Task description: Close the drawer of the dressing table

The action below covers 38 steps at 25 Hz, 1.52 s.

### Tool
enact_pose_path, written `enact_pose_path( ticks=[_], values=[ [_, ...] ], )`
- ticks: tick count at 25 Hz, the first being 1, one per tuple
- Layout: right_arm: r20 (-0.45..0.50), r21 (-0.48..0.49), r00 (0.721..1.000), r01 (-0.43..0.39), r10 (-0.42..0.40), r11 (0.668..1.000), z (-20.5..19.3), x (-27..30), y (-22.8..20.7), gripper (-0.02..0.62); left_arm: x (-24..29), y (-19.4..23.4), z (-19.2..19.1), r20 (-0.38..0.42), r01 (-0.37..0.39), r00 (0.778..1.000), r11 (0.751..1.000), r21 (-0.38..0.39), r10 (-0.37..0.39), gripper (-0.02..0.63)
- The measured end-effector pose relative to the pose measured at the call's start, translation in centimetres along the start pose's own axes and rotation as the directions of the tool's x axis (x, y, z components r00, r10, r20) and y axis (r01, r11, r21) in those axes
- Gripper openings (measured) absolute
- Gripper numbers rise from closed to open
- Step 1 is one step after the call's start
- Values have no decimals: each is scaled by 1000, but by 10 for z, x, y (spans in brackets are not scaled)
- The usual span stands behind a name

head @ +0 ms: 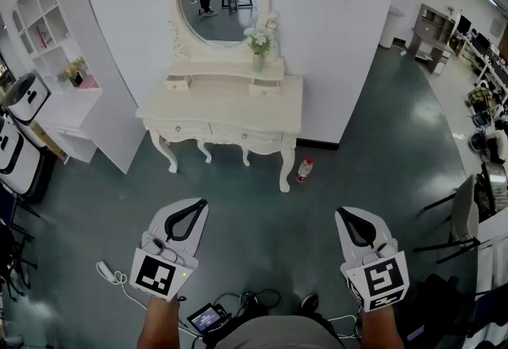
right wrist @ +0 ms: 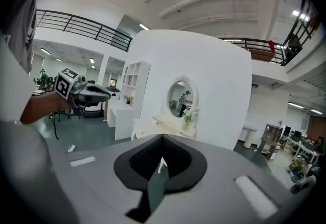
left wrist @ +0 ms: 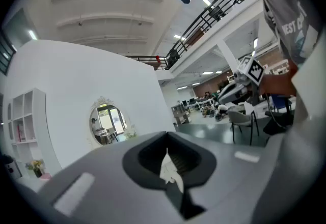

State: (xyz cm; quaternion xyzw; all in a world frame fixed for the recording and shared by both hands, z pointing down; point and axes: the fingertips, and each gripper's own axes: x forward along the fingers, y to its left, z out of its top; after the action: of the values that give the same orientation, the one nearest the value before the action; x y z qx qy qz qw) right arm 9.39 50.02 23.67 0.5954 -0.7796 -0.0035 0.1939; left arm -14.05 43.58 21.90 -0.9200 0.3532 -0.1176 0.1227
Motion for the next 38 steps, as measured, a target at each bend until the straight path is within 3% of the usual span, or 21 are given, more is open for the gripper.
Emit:
enact_pose_path(
  ticks=[15, 26, 38],
  values=[
    [-8, -8, 999, 36, -36, 999, 6, 21, 11, 0, 4, 21, -14, 6, 28, 1000, 1000, -3, -28, 3],
    [32, -1, 997, 71, -70, 998, 34, 51, 24, 2, 8, 48, -15, 45, 62, 997, 998, 6, -62, 3],
    [71, -11, 997, 9, -8, 1000, 41, 131, -41, 0, 61, 75, -21, -4, -24, 1000, 1000, 9, 25, 3]
  ],
)
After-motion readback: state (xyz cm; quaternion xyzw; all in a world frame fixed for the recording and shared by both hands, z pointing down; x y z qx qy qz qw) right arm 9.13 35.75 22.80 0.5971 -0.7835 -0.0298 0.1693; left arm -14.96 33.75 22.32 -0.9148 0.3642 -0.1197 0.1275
